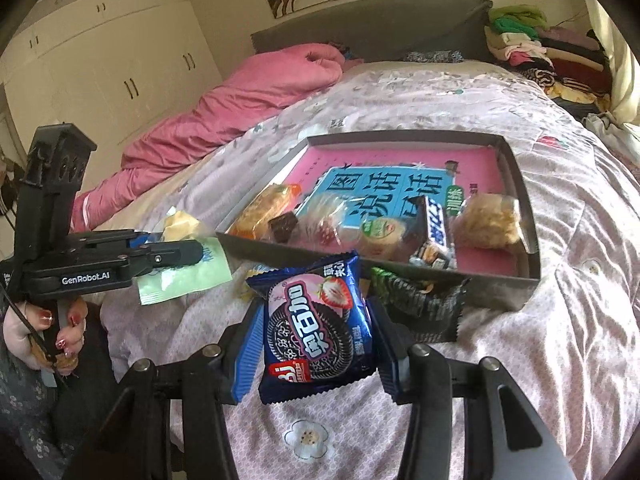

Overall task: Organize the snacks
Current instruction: 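Carry the cake bag and Oreo pack over the tray with both tools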

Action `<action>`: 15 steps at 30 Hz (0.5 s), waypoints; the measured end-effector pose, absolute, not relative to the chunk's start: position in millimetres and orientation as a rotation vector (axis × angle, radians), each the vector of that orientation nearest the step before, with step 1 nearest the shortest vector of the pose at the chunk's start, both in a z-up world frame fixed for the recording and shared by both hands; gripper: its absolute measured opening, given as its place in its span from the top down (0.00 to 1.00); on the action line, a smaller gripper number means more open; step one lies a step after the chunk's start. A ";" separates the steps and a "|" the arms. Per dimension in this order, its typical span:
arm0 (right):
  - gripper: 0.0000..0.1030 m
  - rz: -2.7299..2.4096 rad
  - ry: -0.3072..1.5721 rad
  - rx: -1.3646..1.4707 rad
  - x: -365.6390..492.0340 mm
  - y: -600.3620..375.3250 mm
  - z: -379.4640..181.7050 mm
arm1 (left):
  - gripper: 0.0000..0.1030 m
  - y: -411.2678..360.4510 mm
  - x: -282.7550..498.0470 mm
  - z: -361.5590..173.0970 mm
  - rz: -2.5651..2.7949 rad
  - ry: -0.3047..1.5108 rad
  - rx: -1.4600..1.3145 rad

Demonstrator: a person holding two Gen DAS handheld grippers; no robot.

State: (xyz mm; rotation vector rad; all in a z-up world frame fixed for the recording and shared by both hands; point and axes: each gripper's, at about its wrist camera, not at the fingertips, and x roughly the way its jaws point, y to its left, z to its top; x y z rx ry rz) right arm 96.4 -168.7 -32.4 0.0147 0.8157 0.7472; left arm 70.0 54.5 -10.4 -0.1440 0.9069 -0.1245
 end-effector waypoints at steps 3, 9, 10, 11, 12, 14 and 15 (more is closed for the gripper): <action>0.52 0.736 0.806 0.026 98.1 -171.9 -29.4 | 0.71 52.2 70.3 -6.8 -0.124 0.898 -0.143; 0.52 0.716 0.791 0.038 101.9 -176.8 -25.4 | 0.71 47.1 74.5 0.3 -0.126 0.885 -0.151; 0.52 0.714 0.789 0.040 102.8 -178.0 -24.5 | 0.71 45.4 74.5 1.8 -0.128 0.881 -0.150; 0.52 0.711 0.786 0.042 102.6 -179.5 -23.9 | 0.71 43.6 75.1 3.2 -0.127 0.878 -0.148; 0.52 0.704 0.780 0.046 103.2 -180.8 -22.7 | 0.71 42.4 76.2 4.3 -0.126 0.877 -0.147; 0.52 0.696 0.774 0.054 104.7 -184.1 -21.0 | 0.71 40.2 78.3 5.7 -0.126 0.877 -0.153; 0.52 0.689 0.769 0.056 105.0 -185.5 -20.2 | 0.71 39.2 79.2 6.4 -0.127 0.876 -0.156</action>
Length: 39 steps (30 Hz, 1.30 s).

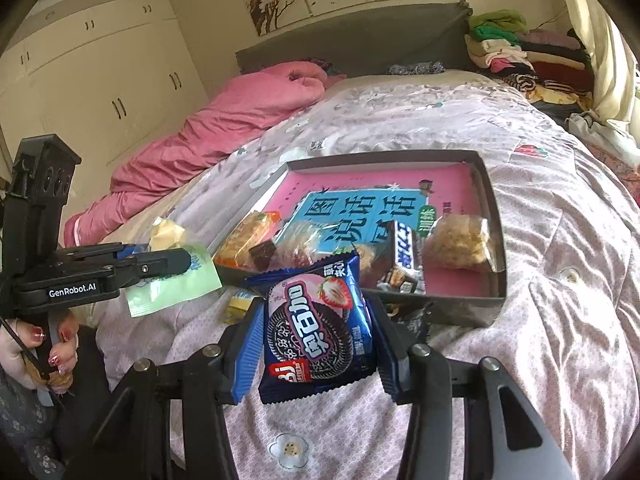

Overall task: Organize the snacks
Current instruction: 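Carry the cake bag and Oreo pack over the tray with both tools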

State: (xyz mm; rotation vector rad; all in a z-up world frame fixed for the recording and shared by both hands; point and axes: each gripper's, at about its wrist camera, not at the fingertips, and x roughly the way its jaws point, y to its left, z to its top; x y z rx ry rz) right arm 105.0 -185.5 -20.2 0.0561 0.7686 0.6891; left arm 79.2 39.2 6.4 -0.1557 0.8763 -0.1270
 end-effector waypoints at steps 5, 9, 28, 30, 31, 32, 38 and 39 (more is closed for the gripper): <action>0.52 0.657 0.744 0.062 107.4 -193.3 -15.6 | 0.71 33.3 83.0 10.1 -0.132 0.872 -0.157; 0.52 0.641 0.731 0.071 109.8 -198.1 -12.8 | 0.71 27.9 85.3 12.8 -0.136 0.869 -0.153; 0.52 0.545 0.700 0.136 126.3 -228.7 -7.0 | 0.71 17.5 109.1 14.6 -0.148 0.857 -0.183; 0.52 0.529 0.695 0.147 128.9 -233.5 -6.3 | 0.71 17.4 113.1 12.7 -0.150 0.857 -0.192; 0.52 0.523 0.694 0.149 130.4 -235.5 -5.9 | 0.71 18.7 116.4 10.8 -0.150 0.860 -0.208; 0.52 0.515 0.692 0.148 131.6 -236.4 -5.6 | 0.70 19.5 118.7 9.0 -0.148 0.862 -0.217; 0.52 0.481 0.686 0.151 141.6 -241.3 -4.5 | 0.70 22.1 135.4 -3.4 -0.114 0.860 -0.238; 0.52 0.474 0.687 0.152 143.4 -242.0 -4.8 | 0.70 22.3 138.5 -5.9 -0.101 0.860 -0.235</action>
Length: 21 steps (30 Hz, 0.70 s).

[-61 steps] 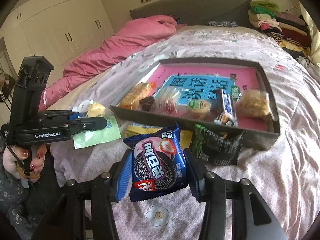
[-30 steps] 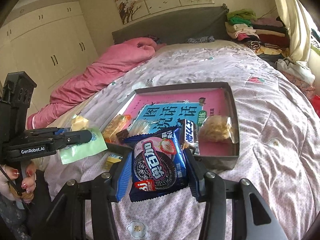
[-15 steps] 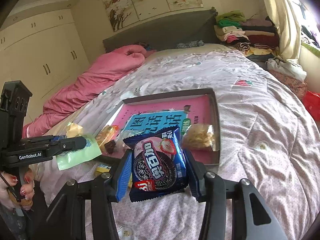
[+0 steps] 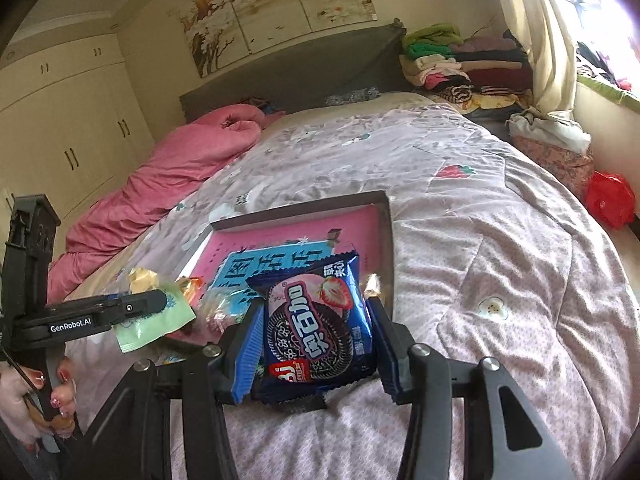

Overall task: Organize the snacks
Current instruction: 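Carry the cake bag and Oreo pack over the tray with both tools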

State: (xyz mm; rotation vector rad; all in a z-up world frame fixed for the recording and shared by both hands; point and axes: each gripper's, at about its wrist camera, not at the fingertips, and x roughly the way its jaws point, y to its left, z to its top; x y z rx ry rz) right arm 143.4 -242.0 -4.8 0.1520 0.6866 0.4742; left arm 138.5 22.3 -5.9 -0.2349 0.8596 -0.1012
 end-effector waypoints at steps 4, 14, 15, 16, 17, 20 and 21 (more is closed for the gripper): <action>0.52 0.461 0.690 0.155 150.1 -242.6 -6.5 | 0.70 25.0 148.3 -14.2 -0.077 0.860 -0.234; 0.52 0.436 0.710 0.145 166.6 -233.9 -13.3 | 0.69 36.8 154.4 -34.4 -0.016 0.883 -0.237; 0.52 0.428 0.715 0.143 169.0 -232.7 -14.9 | 0.69 37.7 154.8 -35.3 -0.014 0.883 -0.237; 0.52 0.424 0.719 0.142 171.0 -231.9 -16.2 | 0.69 37.8 154.6 -35.9 -0.013 0.885 -0.239; 0.52 0.420 0.722 0.142 173.0 -231.4 -17.5 | 0.69 38.5 154.6 -36.4 -0.011 0.885 -0.242; 0.52 0.404 0.734 0.139 179.1 -228.9 -22.1 | 0.68 38.6 154.4 -38.3 -0.009 0.889 -0.239; 0.52 0.401 0.736 0.137 180.7 -227.9 -23.4 | 0.68 39.0 154.5 -38.9 -0.011 0.890 -0.243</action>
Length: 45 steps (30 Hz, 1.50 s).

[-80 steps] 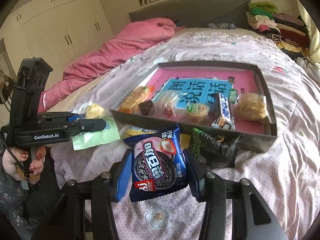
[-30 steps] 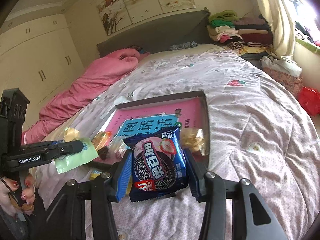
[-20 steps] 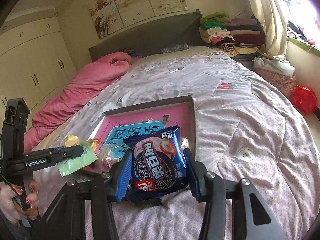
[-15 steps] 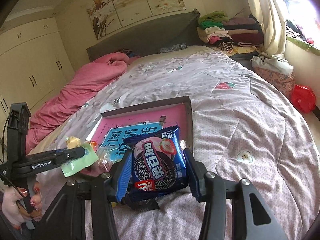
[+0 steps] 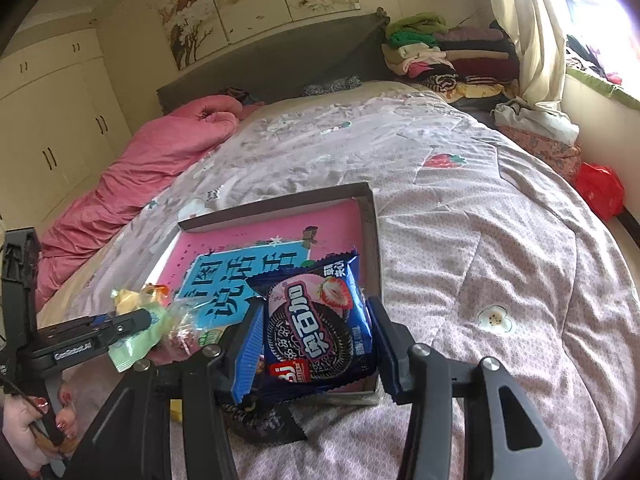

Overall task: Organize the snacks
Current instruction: 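Carry the cake bag and Oreo pack over the tray with both tools, then lower both snacks into the tray and open both tools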

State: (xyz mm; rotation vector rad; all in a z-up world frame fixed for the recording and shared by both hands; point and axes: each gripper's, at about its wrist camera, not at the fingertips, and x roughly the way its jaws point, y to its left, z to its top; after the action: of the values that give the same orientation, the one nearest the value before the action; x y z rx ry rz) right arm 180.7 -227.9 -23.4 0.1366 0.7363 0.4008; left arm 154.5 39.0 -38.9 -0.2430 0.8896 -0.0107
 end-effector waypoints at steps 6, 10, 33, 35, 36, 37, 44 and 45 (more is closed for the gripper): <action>0.52 0.396 0.750 0.095 186.8 -216.5 -31.2 | 0.67 39.4 155.1 -39.9 -0.015 0.894 -0.245; 0.52 0.400 0.754 0.070 187.7 -208.1 -35.6 | 0.67 40.0 155.3 -40.0 -0.016 0.895 -0.245; 0.53 0.445 0.772 0.034 188.9 -182.7 -42.2 | 0.64 41.4 156.2 -42.5 -0.007 0.903 -0.253; 0.53 0.444 0.772 0.035 188.3 -183.3 -42.5 | 0.63 42.0 156.6 -42.6 -0.005 0.902 -0.250; 0.53 0.443 0.773 0.033 187.5 -183.1 -43.0 | 0.63 42.1 156.5 -42.7 -0.003 0.902 -0.250; 0.52 0.445 0.773 0.030 187.0 -182.6 -42.9 | 0.63 42.8 156.2 -42.7 -0.001 0.902 -0.250; 0.52 0.447 0.782 0.023 184.3 -182.7 -44.1 | 0.61 45.6 155.0 -42.9 0.006 0.905 -0.254; 0.52 0.442 0.782 0.023 184.3 -183.5 -43.9 | 0.61 45.9 154.7 -42.8 0.008 0.905 -0.254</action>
State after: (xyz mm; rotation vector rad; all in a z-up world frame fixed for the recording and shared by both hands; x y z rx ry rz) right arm 184.3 -183.5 -43.9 0.0233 0.7815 0.4423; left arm 154.7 45.9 -42.8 -0.2543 0.9053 0.0081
